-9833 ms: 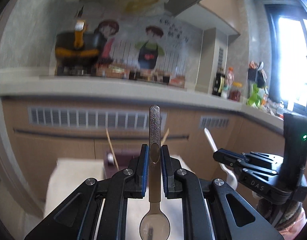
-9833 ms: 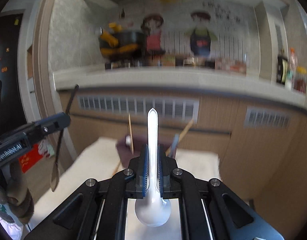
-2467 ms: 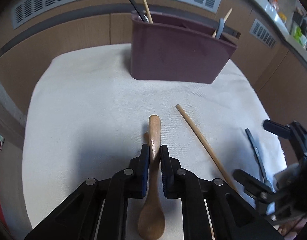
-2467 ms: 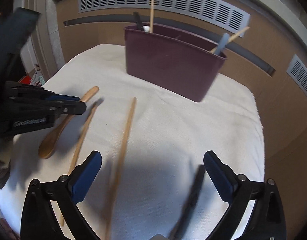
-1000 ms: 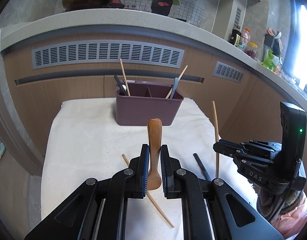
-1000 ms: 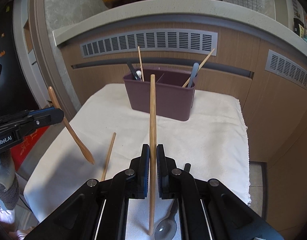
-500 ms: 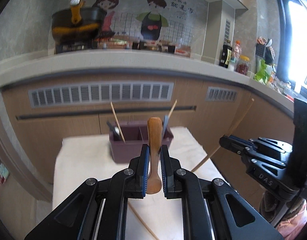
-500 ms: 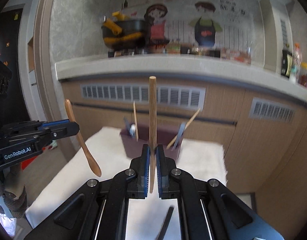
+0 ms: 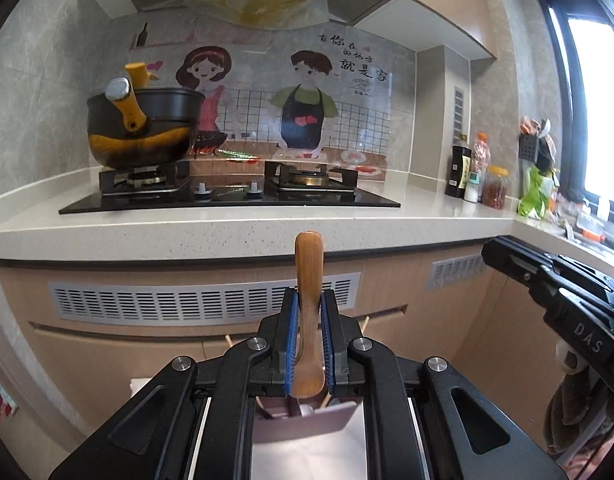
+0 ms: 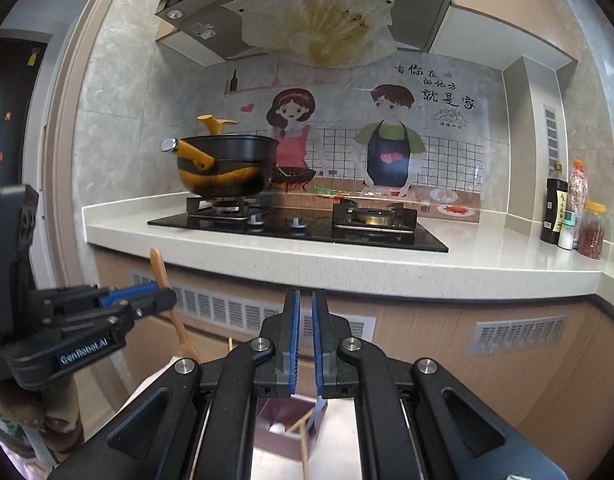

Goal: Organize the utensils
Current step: 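Lift the wooden spoon and chopstick up over the maroon holder, then insert both utensils into the holder and open both grippers, then grasp the dark spoon with the right gripper while the left gripper grasps the last chopstick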

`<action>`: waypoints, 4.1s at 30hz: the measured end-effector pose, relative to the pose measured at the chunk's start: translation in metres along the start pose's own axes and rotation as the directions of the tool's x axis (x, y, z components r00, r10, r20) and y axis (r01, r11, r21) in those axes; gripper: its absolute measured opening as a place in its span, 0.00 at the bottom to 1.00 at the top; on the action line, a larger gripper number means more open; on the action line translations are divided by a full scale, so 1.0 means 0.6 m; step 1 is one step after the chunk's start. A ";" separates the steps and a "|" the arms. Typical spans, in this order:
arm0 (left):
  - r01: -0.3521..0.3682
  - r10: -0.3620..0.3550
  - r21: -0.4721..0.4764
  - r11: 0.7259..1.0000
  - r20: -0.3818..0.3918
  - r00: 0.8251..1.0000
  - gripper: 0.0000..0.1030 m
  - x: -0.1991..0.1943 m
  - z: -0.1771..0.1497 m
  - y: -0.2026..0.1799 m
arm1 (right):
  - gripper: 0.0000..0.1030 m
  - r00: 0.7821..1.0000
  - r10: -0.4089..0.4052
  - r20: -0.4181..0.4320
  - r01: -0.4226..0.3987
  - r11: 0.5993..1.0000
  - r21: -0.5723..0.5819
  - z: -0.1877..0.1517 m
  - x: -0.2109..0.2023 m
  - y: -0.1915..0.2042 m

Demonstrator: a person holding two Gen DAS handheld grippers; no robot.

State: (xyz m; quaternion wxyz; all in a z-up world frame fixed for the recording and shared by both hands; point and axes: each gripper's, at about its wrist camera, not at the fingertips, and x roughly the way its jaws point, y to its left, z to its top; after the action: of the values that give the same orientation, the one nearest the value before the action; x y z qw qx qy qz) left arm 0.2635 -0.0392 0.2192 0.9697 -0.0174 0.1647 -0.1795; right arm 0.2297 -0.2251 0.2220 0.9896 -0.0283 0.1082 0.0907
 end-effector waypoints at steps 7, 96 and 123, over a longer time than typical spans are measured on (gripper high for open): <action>0.021 -0.023 -0.031 0.999 -0.084 0.996 0.11 0.070 -0.042 0.032 | 0.06 0.981 0.072 -0.178 -0.077 0.997 -0.022 -0.063 0.073 -0.016; -0.010 -0.063 -0.205 0.979 -0.345 0.936 0.32 0.299 -0.216 0.106 | 0.54 0.860 0.067 -0.505 -0.048 0.998 0.050 -0.264 0.342 -0.017; -0.182 0.090 -0.105 0.978 -0.575 0.813 0.64 0.043 -0.466 0.040 | 0.99 0.776 -0.089 -0.624 0.108 0.994 -0.008 -0.442 0.042 -0.040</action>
State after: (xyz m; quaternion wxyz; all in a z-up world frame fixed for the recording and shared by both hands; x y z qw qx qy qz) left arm 0.2034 -0.0190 -0.0553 0.8828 -0.0267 0.4596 -0.0931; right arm 0.2029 -0.2647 -0.0414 0.9018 -0.0485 0.4289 0.0229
